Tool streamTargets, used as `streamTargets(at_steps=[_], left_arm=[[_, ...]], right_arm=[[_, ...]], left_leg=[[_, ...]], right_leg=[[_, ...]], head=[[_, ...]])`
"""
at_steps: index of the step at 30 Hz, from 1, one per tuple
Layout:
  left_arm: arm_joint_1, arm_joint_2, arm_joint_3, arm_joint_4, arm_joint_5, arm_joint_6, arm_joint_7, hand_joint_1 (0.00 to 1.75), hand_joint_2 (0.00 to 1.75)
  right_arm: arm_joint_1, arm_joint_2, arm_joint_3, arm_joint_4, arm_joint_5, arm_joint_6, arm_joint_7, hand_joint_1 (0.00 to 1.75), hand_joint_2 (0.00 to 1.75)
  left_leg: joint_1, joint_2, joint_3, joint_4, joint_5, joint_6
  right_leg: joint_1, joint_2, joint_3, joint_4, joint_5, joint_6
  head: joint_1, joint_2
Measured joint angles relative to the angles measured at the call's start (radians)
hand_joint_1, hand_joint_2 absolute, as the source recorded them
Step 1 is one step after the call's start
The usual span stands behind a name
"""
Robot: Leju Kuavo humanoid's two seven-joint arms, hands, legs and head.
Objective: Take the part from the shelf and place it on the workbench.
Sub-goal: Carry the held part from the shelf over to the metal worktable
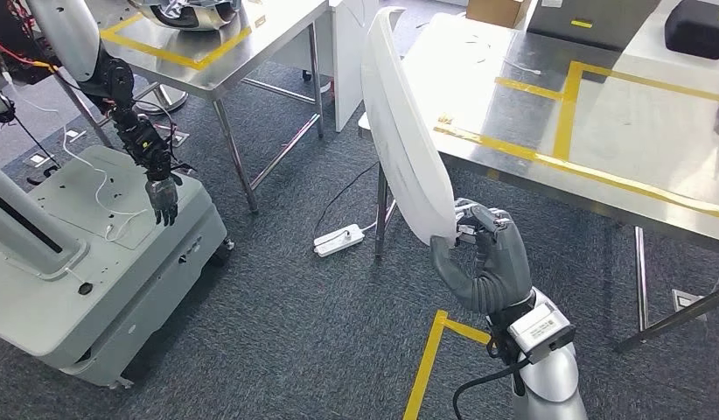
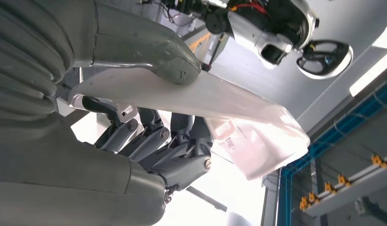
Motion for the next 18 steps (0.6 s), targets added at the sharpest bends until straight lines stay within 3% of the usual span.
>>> streamTargets(at_steps=[3, 5, 7, 9, 11, 12, 13, 15, 17, 18], left_arm=[[-0.001, 0.000, 0.000, 0.000, -0.002, 0.000, 0.001, 0.00, 1.75], [-0.002, 0.000, -0.001, -0.001, -0.006, 0.000, 0.006, 0.00, 1.75], [-0.001, 0.001, -0.001, -0.002, -0.010, 0.001, 0.013, 0.00, 1.75], [0.002, 0.002, -0.001, -0.002, -0.011, 0.002, 0.016, 0.00, 1.75], [0.001, 0.003, -0.001, -0.003, -0.012, 0.002, 0.020, 0.00, 1.75], [0.001, 0.003, -0.001, -0.003, -0.012, 0.002, 0.022, 0.00, 1.75], [0.001, 0.003, -0.001, -0.003, -0.012, 0.002, 0.023, 0.00, 1.75], [0.001, 0.002, -0.001, -0.004, -0.012, 0.002, 0.024, 0.00, 1.75], [0.000, 0.002, -0.001, -0.004, -0.012, 0.002, 0.024, 0.00, 1.75], [0.000, 0.002, -0.001, -0.005, -0.012, 0.002, 0.023, 0.00, 1.75]], right_arm=[[0.000, 0.000, -0.001, 0.000, 0.000, 0.000, 0.000, 1.75, 1.75], [-0.001, 0.000, -0.001, 0.000, 0.000, 0.000, 0.003, 1.75, 1.75], [-0.009, 0.001, -0.001, 0.003, -0.004, -0.001, 0.013, 1.75, 1.75], [-0.016, 0.002, -0.002, 0.007, -0.007, -0.002, 0.022, 1.75, 1.75], [-0.016, 0.002, -0.002, 0.009, -0.004, -0.002, 0.021, 1.75, 1.75], [-0.016, 0.002, -0.002, 0.009, -0.002, -0.002, 0.021, 1.75, 1.75], [-0.016, 0.002, -0.002, 0.009, 0.000, -0.002, 0.020, 1.75, 1.75], [-0.016, 0.002, -0.002, 0.008, 0.000, -0.003, 0.020, 1.75, 1.75], [-0.015, 0.002, -0.004, 0.008, 0.001, -0.003, 0.020, 1.75, 1.75], [-0.015, 0.002, -0.006, 0.008, 0.001, -0.003, 0.020, 1.75, 1.75]], left_leg=[[0.000, 0.007, 0.003, -0.002, 0.000, -0.003], [0.001, -0.017, 0.000, 0.007, -0.008, -0.010], [0.010, -0.086, -0.066, 0.150, -0.079, -0.027], [0.019, -0.131, -0.123, 0.272, -0.122, -0.040], [0.028, -0.143, -0.079, 0.181, -0.059, -0.047], [0.033, -0.168, -0.047, 0.114, -0.032, -0.051], [0.036, -0.189, -0.023, 0.060, -0.014, -0.051], [0.036, -0.211, -0.006, 0.020, -0.012, -0.041], [0.032, -0.185, -0.006, 0.018, -0.006, -0.021], [0.033, -0.172, -0.005, 0.015, -0.002, -0.013]], right_leg=[[-0.001, 0.007, 0.000, -0.003, 0.002, -0.003], [-0.009, 0.016, 0.006, -0.014, 0.009, -0.007], [-0.020, 0.047, 0.006, -0.022, 0.020, -0.014], [-0.025, 0.085, -0.001, -0.018, 0.023, -0.016], [-0.031, 0.112, -0.004, -0.009, 0.022, -0.008], [-0.033, 0.125, -0.007, -0.003, 0.021, -0.001], [-0.035, 0.138, -0.012, 0.004, 0.020, 0.007], [-0.036, 0.160, -0.024, 0.009, 0.022, 0.024], [-0.039, 0.175, -0.031, 0.004, 0.031, 0.040], [-0.039, 0.161, -0.036, 0.010, 0.028, 0.045]], head=[[0.000, 0.000], [0.000, 0.000], [-0.003, 0.000], [-0.005, 0.000], [-0.005, 0.000], [-0.006, 0.000], [-0.007, 0.000], [-0.008, 0.000], [-0.008, 0.000], [-0.007, 0.000]])
